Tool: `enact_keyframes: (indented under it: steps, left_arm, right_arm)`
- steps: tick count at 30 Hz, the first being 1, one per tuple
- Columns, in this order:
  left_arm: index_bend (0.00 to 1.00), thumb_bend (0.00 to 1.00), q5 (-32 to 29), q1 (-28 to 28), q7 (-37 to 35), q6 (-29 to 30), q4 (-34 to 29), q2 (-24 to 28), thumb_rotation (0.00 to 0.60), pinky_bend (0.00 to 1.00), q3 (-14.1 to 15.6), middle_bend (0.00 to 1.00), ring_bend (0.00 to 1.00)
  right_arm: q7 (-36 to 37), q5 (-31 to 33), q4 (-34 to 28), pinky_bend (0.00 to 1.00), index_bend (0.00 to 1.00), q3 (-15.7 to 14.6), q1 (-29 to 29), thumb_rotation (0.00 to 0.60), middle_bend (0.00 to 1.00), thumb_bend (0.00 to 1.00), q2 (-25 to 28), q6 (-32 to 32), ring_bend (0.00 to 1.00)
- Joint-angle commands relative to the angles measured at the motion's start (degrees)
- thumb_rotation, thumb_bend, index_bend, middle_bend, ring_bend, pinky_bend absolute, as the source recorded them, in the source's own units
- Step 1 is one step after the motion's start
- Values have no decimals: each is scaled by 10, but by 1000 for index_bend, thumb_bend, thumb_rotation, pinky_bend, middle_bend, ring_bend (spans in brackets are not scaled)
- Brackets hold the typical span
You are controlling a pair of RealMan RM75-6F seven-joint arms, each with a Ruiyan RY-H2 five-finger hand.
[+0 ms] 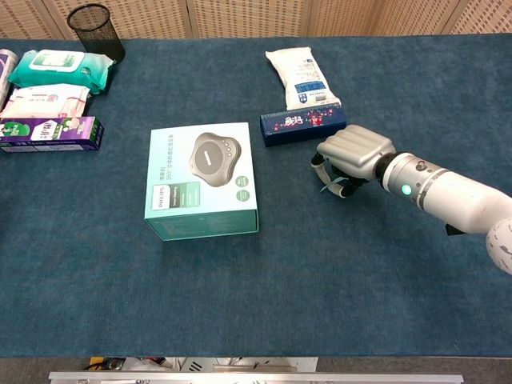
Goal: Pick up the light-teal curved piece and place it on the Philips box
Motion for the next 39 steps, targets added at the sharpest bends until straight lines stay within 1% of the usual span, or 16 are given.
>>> enact_keyframes:
  steps: [1,6,9,16,23,26,29,33,39]
  left_arm:
    - [145,392,0,0,-1,1,0,0,600,213,0,279,221]
    - [145,392,2,1,0,2,-1,0,600,212,1,278,221]
    - [145,392,4,1,1,3,-2,1,600,212,1,278,221]
    - [145,392,7,3,4,8,-8,6,600,212,2,278,221]
    - [145,392,14,9,5,18,-15,9,600,212,6,278,222]
    - [145,392,17,11,5,23,-18,11,600,212,6,279,222]
    - [145,392,19,13,6,26,-21,13,600,212,7,278,222]
    - [145,392,22,14,8,28,-25,14,600,213,8,278,222]
    - [145,392,27,16,9,32,-28,14,600,212,9,278,222]
  right_arm:
    - [3,0,0,1000,626,-1,0,600,1000,340,0,2,1000]
    - [9,1,-2,1000,656,-2,0,600,1000,359,3,4,1000]
    - [21,7,-12,1000,663,4,0,600,1000,359,8,6,1000]
    - [102,12,-91,1000,684,46,-2,600,1000,362,45,13,1000]
    - [215,68,-180,1000,684,101,8,600,1000,363,90,-28,1000]
    - [256,90,-207,1000,684,122,9,600,1000,364,97,-32,1000]
    - [296,114,-227,1000,684,138,11,600,1000,365,99,-39,1000]
    - [332,135,-235,1000,684,154,19,600,1000,365,90,-44,1000]
    - [352,182,-222,1000,684,169,34,600,1000,365,39,-5,1000]
